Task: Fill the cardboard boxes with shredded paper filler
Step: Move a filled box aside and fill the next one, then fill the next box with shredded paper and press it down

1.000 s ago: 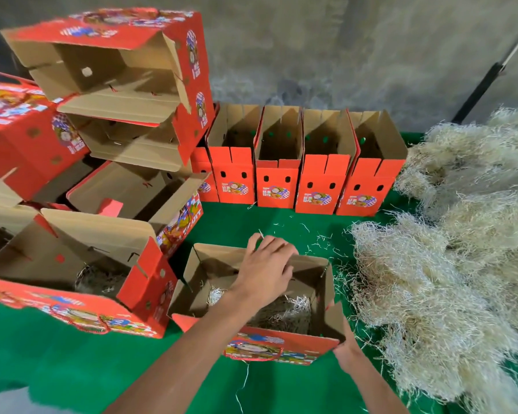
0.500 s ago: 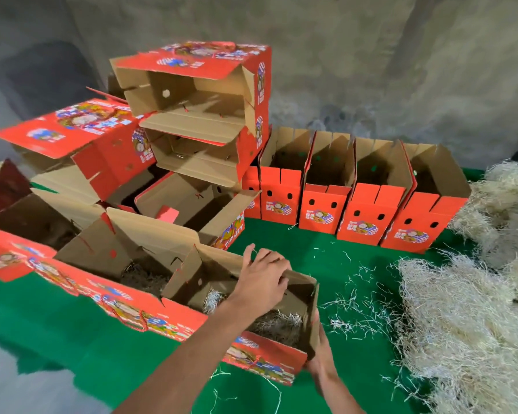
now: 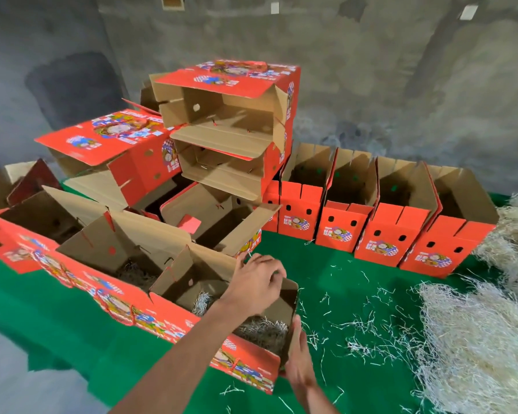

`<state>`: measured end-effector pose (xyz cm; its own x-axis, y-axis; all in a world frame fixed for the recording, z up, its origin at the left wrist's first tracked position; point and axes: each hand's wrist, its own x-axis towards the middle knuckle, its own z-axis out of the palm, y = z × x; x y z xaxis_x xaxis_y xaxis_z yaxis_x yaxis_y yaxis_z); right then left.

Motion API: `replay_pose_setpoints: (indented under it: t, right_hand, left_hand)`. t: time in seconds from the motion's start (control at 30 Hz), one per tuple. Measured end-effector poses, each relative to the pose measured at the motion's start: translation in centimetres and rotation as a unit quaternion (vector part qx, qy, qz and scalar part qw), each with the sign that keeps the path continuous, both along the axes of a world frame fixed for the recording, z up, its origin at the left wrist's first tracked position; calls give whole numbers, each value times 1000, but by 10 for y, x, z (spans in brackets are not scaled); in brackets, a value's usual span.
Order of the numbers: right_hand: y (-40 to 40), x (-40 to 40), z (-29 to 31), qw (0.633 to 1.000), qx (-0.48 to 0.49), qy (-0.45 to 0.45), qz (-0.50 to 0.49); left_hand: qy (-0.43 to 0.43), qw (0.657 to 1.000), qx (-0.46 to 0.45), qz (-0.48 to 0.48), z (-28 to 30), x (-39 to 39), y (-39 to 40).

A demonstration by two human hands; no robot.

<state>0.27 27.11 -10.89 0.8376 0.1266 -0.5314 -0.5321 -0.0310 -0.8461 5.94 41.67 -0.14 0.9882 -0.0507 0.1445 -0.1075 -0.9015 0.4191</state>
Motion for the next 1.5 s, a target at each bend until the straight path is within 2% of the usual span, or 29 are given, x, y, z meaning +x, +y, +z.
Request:
replay_pose_setpoints:
  t: [0.07, 0.17, 0.27, 0.33, 0.43, 0.63, 0.83, 0.93, 1.23, 1.4, 1.5]
  right_hand:
    - [-2, 1, -2, 1000, -20, -8, 5]
    - [-9, 6, 2, 998, -60, -27, 5]
    - [-22, 10, 6, 996, -75, -36, -19]
    - [-33, 13, 7, 995, -88, -25, -30]
    - [-54, 13, 3, 994, -77, -28, -65]
    - [-83, 15, 2, 992, -100, -29, -77]
    - [-93, 27, 2, 987, -132, -45, -75]
    - [-96, 34, 0, 987, -129, -55, -77]
    - [-117, 36, 12, 982, -149, -73, -92]
    - [-128, 34, 16, 983, -135, -83, -94]
    - [-133, 35, 21, 978, -140, -96, -125]
  left_hand:
    - [-25, 999, -28, 28, 11, 12, 7]
    - [-18, 994, 10, 107, 28, 45, 22]
    - [96, 980, 53, 165, 37, 85, 35]
    - [168, 968, 38, 181, 32, 105, 43]
    - [215, 957, -4, 194, 13, 120, 50]
    - [237, 944, 105, 206, -5, 135, 46]
    - [220, 940, 141, 220, -7, 146, 31]
    - [193, 955, 124, 187, -7, 145, 15]
    - [185, 979, 58, 64, -2, 122, -58]
    - [229, 970, 43, -64, 9, 110, -96]
    - [252, 961, 35, -109, 13, 99, -111]
